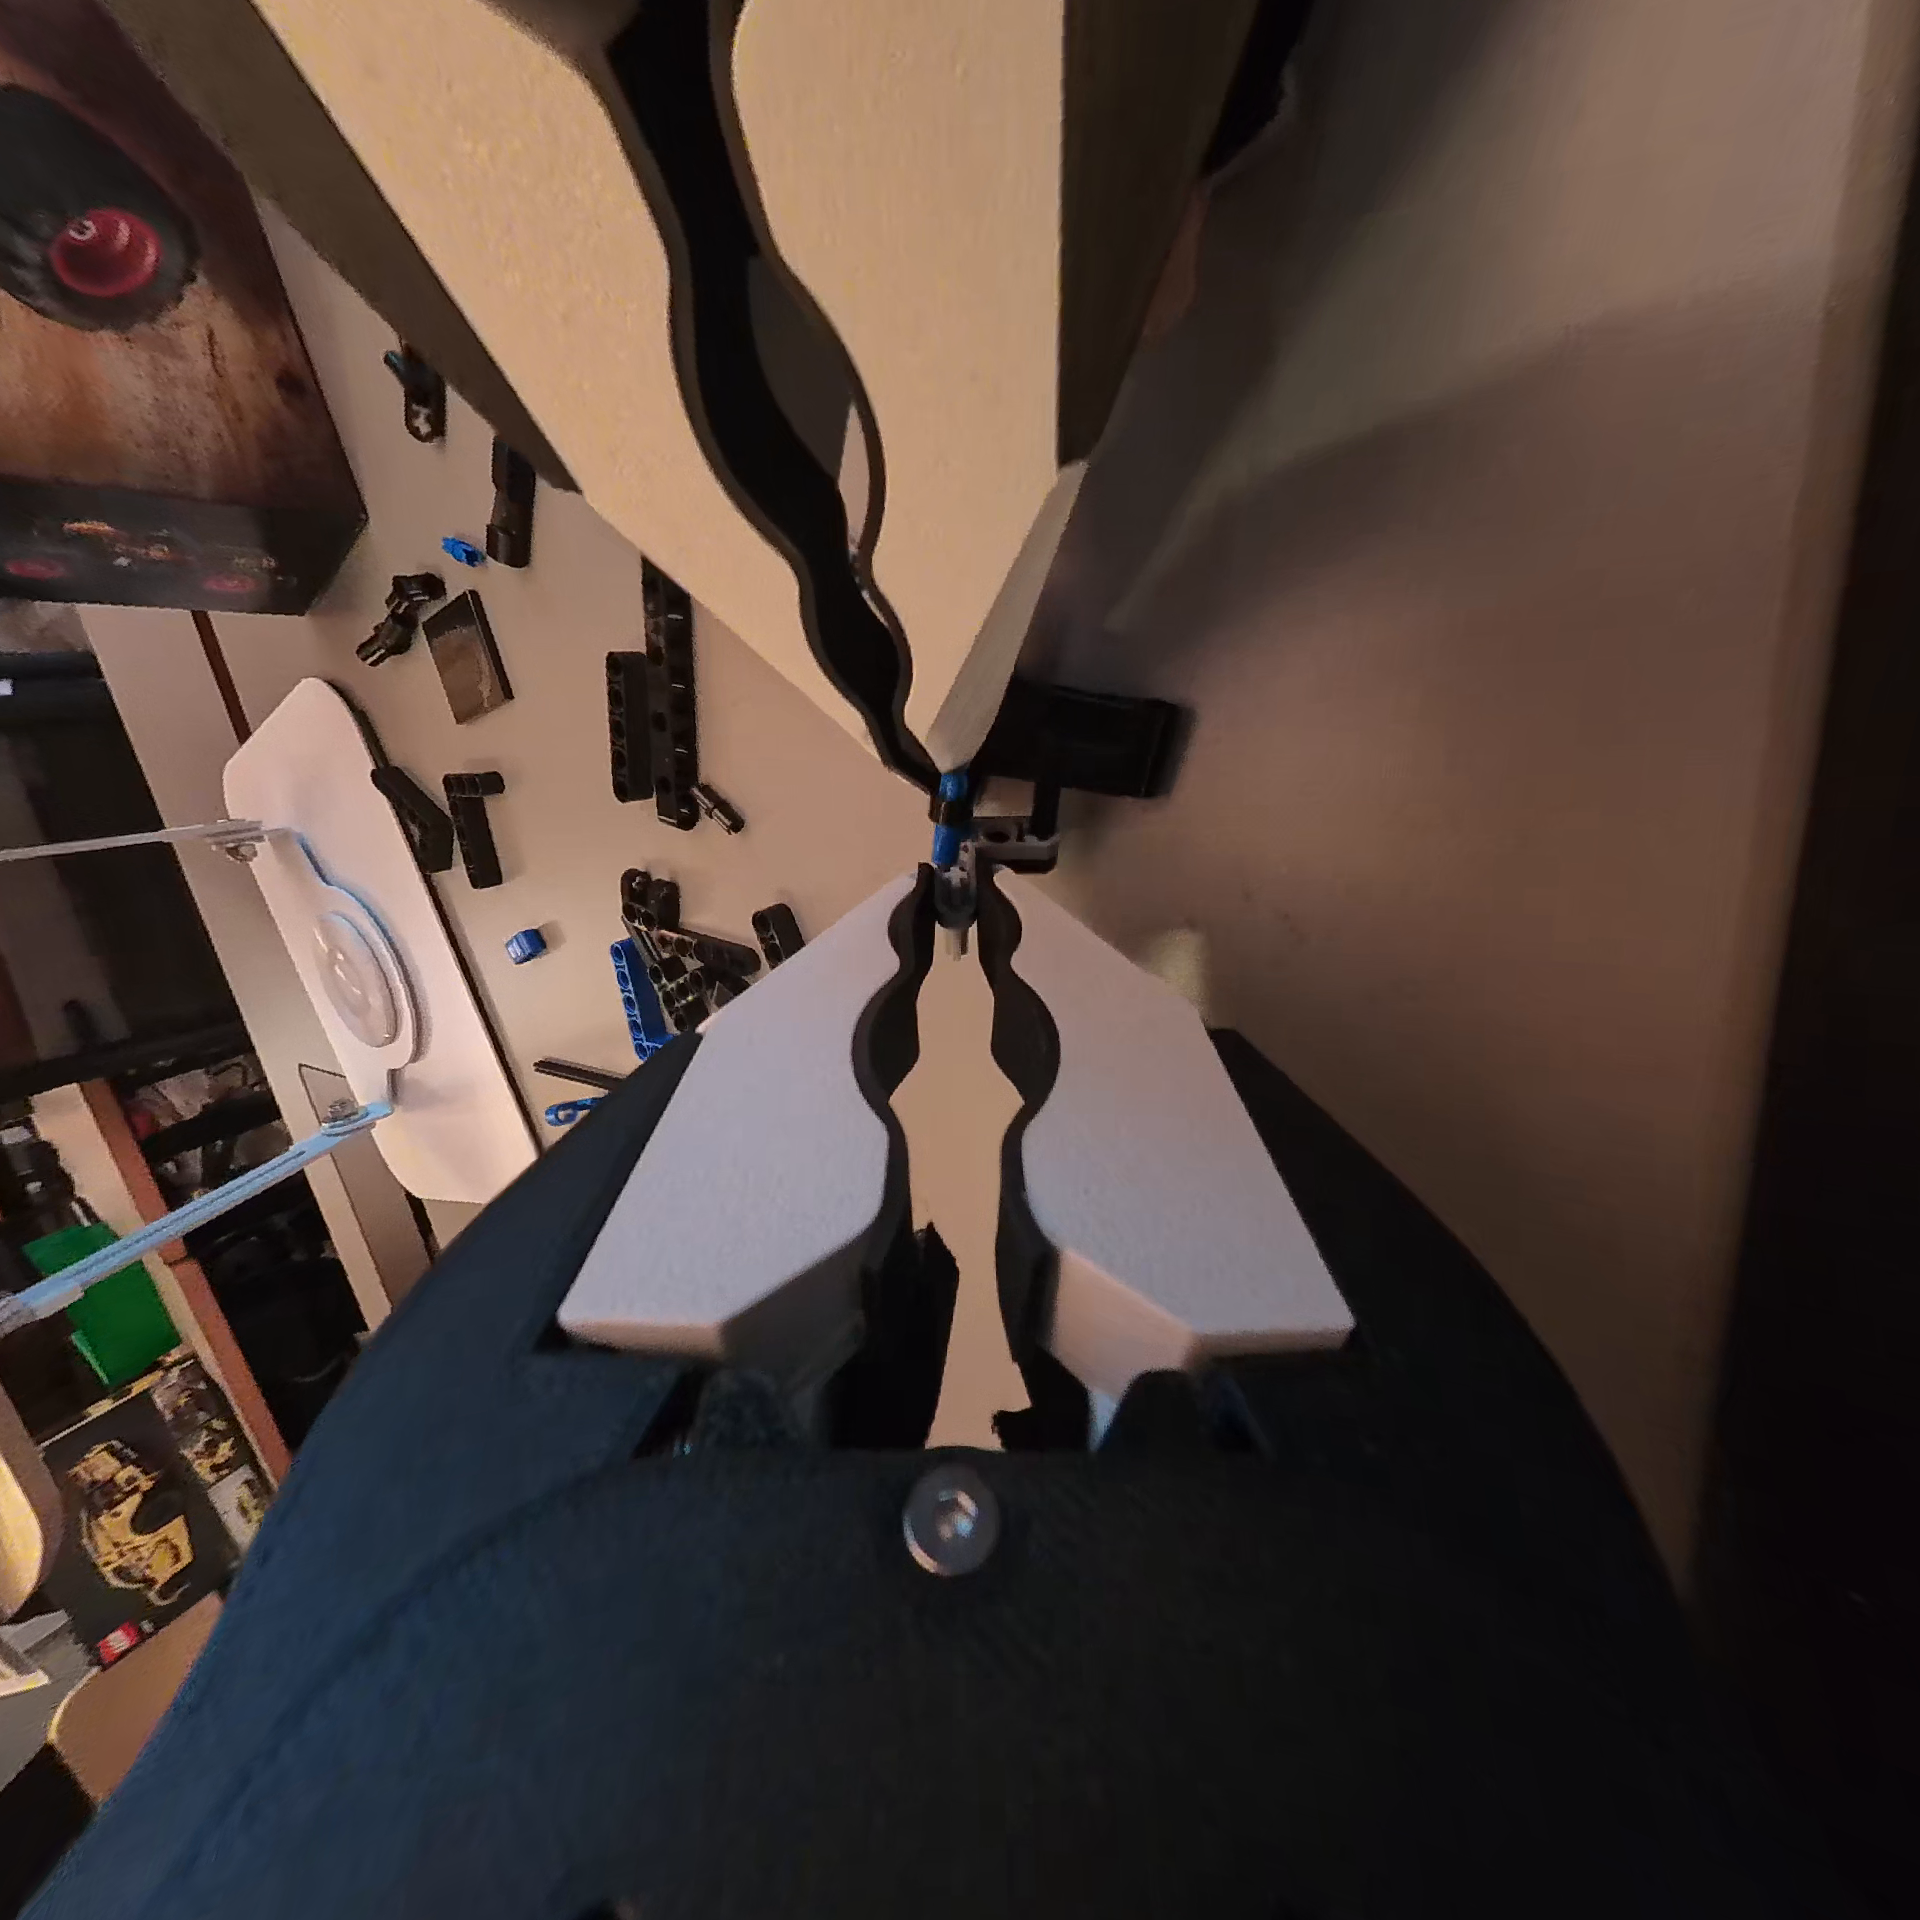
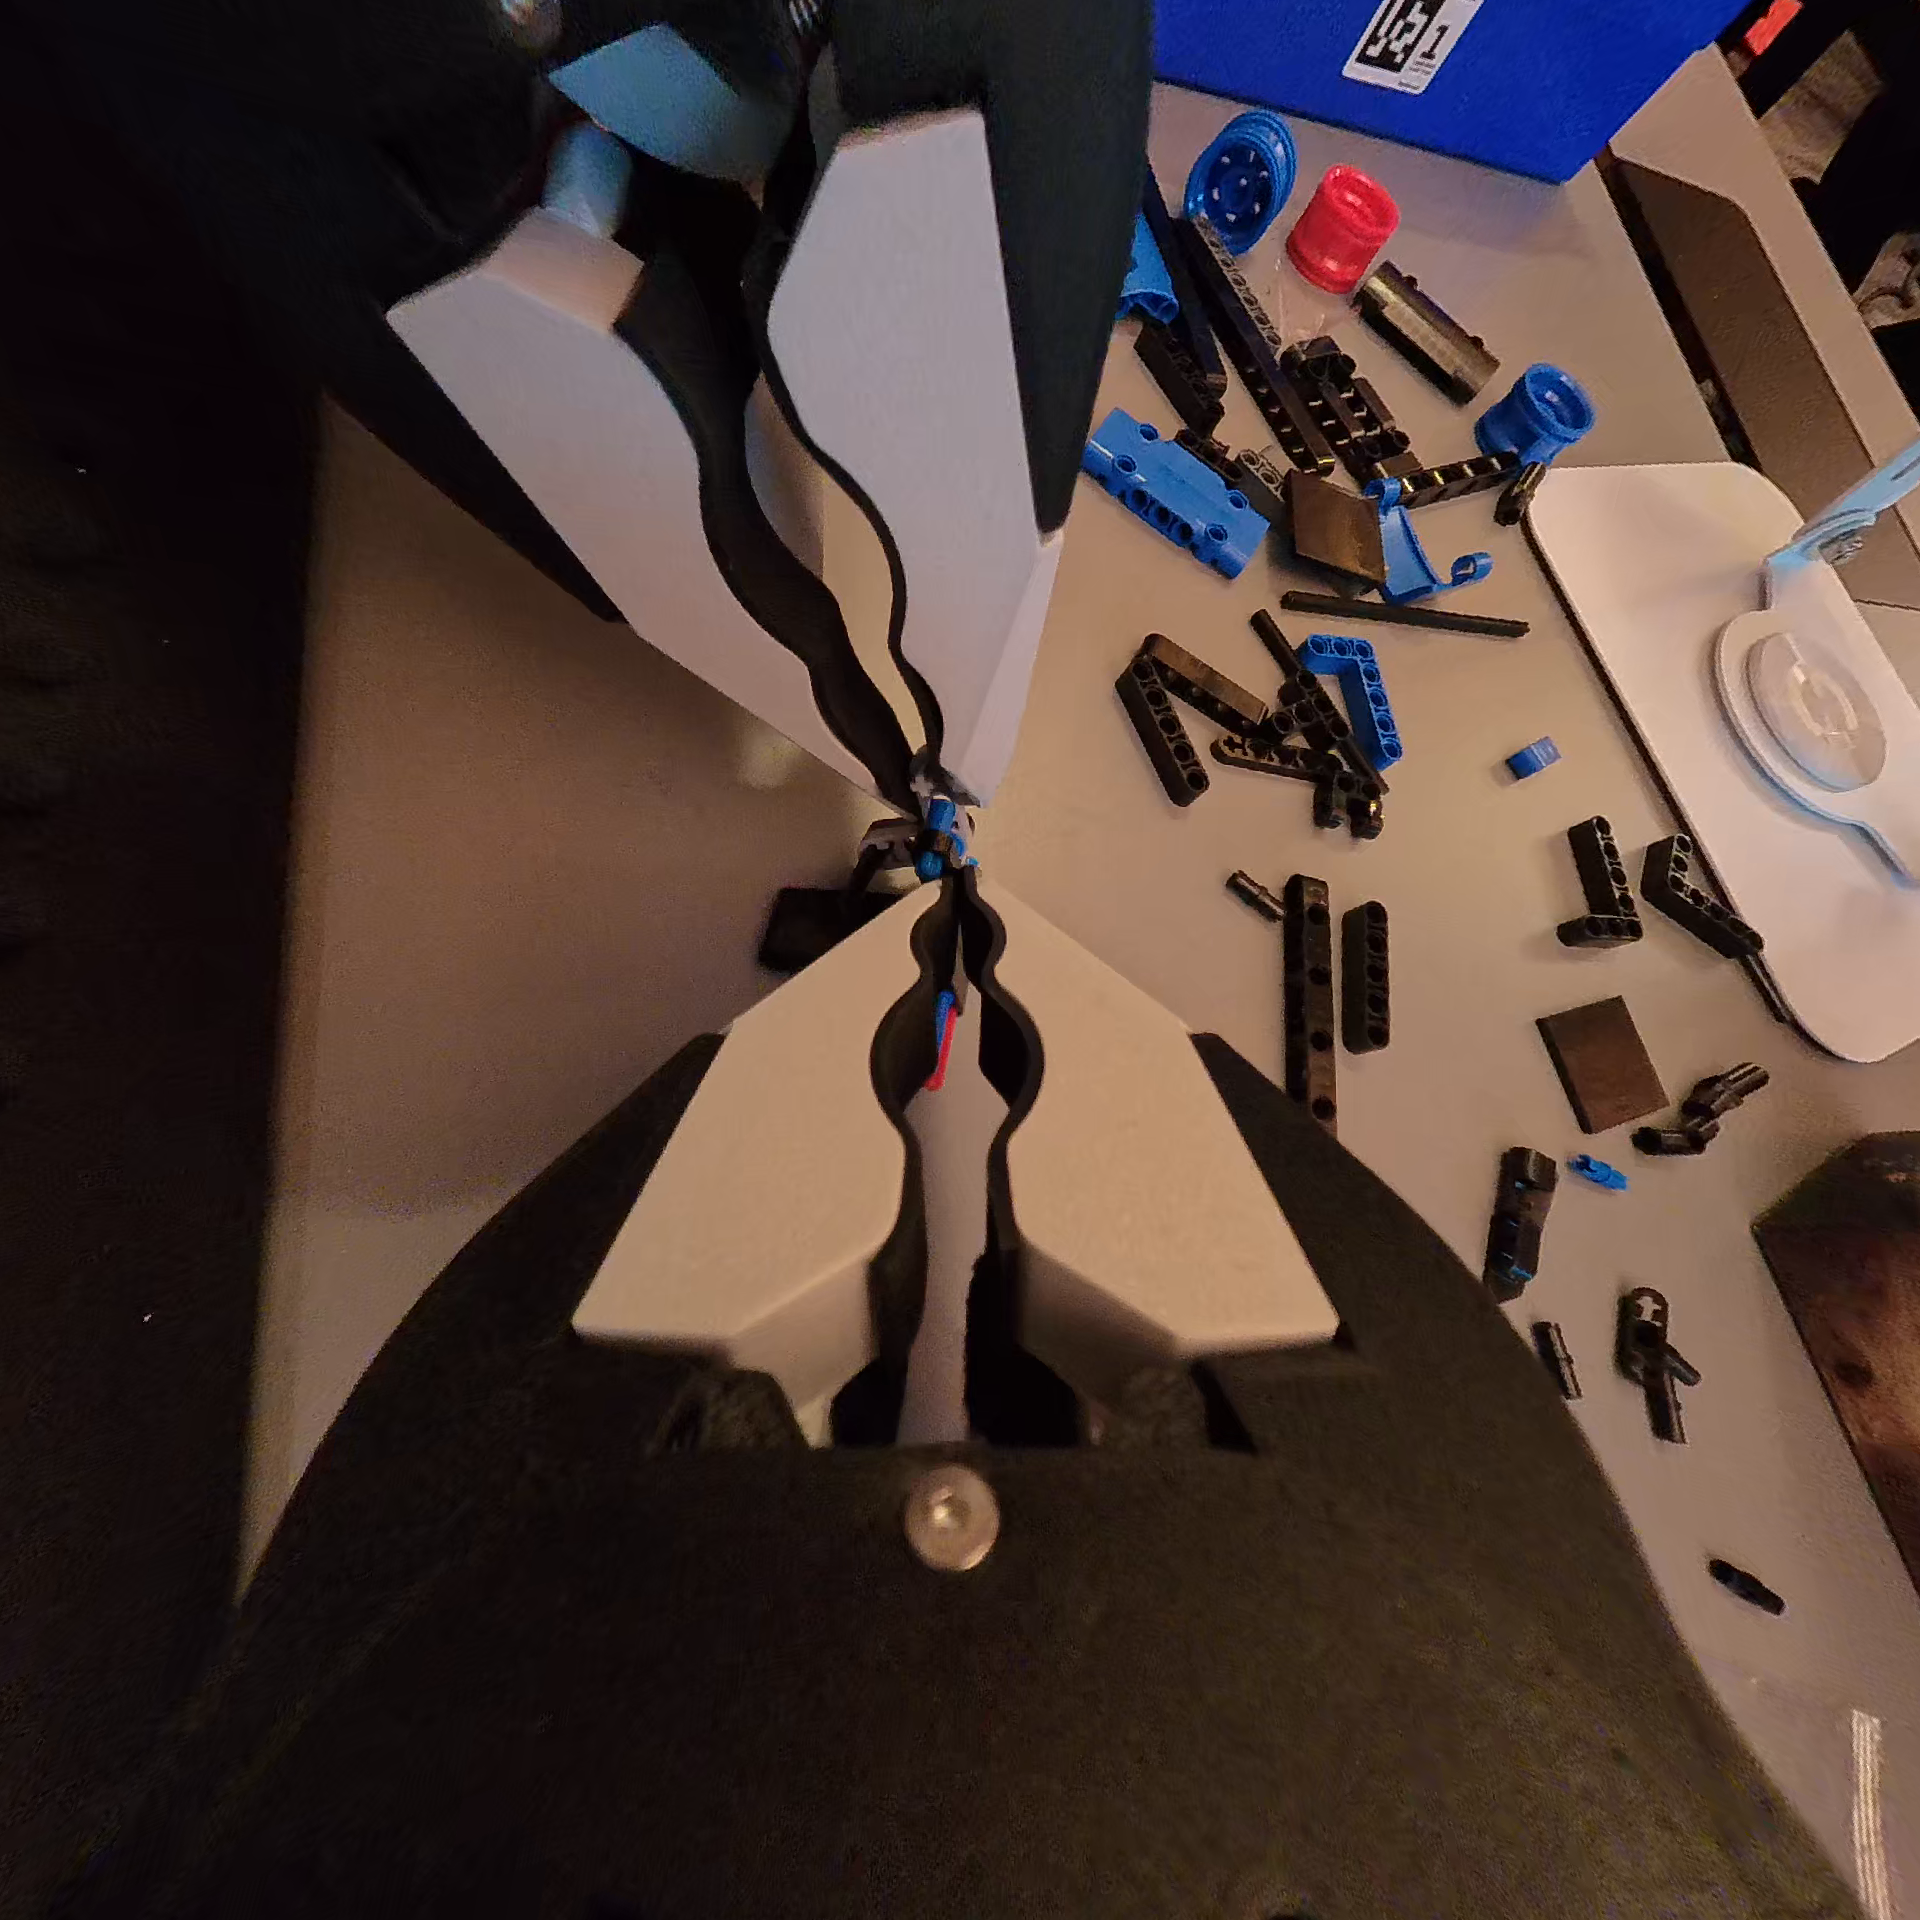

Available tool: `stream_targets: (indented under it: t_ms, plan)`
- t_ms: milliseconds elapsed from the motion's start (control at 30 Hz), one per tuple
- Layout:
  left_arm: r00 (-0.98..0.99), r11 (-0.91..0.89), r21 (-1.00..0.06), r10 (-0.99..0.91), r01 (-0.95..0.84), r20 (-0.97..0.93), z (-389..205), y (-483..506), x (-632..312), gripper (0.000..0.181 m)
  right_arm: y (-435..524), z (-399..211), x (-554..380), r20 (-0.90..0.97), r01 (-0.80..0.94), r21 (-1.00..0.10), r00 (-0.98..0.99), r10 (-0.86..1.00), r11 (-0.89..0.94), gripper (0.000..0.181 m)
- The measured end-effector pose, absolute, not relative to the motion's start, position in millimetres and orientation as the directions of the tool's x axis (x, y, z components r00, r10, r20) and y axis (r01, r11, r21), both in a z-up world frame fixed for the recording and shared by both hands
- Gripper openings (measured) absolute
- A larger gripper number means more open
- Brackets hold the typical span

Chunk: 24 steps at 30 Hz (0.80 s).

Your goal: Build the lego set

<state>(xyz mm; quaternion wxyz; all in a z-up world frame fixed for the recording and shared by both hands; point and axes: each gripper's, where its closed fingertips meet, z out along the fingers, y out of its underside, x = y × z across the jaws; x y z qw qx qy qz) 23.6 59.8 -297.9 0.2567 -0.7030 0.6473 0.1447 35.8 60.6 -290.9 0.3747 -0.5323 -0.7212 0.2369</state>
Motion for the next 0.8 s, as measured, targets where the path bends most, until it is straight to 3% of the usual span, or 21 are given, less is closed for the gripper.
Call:
stream_targets:
  t_ms: [333, 800]
  plan:
    - [0.063, 0.002, -0.113, -0.82, -0.994, -0.569, -297.8, 61.5, 24.3, 0.005, 60.3, -290.7, 34.5, 0.282, 0.604, -0.732, -0.152, 0.947, 0.314, 0.0]
    - [0.085, 0.018, -0.164, -0.798, -0.986, -0.597, -296.6, 61.8, 24.7, 0.004, 60.7, -290.4, 33.2, 0.288, 0.615, -0.721, -0.153, 0.945, 0.319, 0.0]
